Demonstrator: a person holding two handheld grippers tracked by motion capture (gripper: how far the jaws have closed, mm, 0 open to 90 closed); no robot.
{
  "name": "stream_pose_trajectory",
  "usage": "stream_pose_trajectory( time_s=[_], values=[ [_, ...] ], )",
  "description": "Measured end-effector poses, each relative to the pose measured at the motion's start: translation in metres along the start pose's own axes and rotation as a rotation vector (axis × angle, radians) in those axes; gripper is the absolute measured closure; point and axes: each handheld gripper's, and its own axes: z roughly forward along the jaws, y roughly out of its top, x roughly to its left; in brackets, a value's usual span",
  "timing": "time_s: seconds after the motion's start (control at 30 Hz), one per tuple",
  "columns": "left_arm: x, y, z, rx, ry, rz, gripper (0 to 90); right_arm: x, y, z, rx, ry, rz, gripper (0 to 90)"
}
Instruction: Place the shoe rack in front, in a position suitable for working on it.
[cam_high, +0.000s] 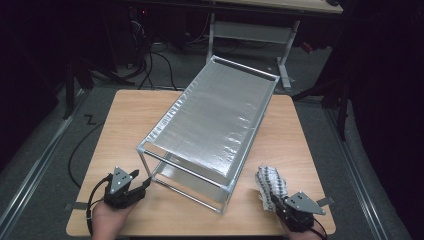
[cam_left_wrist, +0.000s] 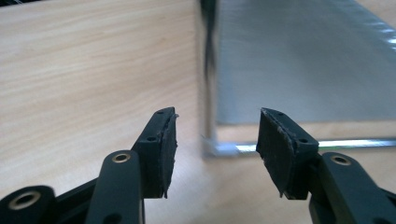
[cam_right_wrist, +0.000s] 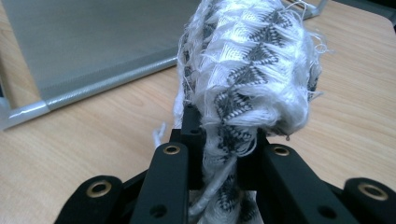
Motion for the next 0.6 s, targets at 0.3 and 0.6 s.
stream_pose_trajectory(
  time_s=[0.3,0.6],
  values=[
    [-0.037,-0.004,-0.014,-0.005,-0.075,0.086,47.1,-0.002,0.012,0.018,-0.003,0.015,0.006,77.5],
    [-0.094,0.006,0.001,-0.048,-0.256,0.187,45.9,-0.002,0.011,0.016,-0.006,0.010,-0.006,77.3]
  ],
)
